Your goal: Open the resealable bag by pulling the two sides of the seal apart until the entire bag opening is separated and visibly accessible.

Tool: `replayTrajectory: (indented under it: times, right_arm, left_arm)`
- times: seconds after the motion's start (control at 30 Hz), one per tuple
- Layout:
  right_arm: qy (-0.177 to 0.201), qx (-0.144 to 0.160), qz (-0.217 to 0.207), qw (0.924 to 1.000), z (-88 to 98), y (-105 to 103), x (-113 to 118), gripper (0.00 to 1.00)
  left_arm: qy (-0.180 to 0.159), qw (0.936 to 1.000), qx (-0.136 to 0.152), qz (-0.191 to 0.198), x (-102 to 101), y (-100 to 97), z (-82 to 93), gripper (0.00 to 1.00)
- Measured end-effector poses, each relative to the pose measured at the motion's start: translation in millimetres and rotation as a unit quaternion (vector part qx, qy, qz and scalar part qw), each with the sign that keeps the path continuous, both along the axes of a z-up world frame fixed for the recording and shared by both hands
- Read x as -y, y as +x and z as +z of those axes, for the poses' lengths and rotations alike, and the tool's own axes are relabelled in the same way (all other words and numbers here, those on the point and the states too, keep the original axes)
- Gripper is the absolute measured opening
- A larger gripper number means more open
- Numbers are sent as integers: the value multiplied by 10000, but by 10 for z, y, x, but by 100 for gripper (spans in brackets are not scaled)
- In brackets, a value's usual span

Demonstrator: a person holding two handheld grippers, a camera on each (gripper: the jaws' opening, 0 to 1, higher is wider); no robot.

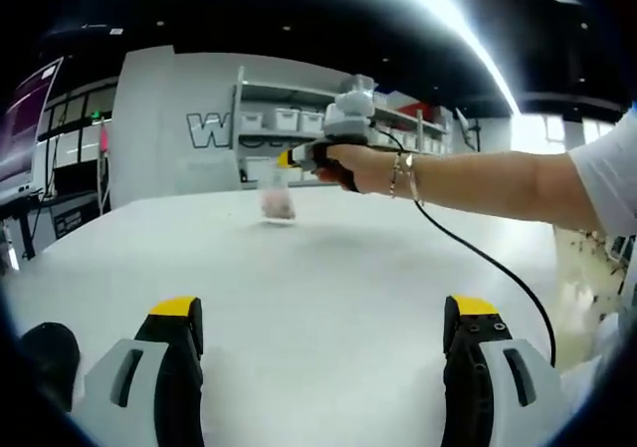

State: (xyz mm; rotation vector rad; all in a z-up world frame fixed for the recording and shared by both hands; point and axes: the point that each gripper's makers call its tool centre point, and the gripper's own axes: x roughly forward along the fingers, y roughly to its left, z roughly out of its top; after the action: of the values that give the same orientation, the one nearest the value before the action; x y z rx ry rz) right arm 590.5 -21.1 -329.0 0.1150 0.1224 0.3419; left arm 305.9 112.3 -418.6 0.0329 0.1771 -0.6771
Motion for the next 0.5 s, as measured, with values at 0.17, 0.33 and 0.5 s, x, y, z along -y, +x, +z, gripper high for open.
replayTrajectory:
  times: [0.17, 0.33, 0.5]
  right_arm:
    - [-106, -53, -21, 9999, -100, 46, -28, 0]
    - [-88, -70, 120, 9999, -130, 12, -133, 0]
    - [-137, -149, 308, 9993, -172, 21, -253, 0]
  left_arm:
    - [9, 10000, -2, -20, 10, 16, 4, 99]
    - [26, 10000, 15, -42, 26, 37, 17, 99]
    - [59, 10000, 24, -49, 42, 37, 14, 99]
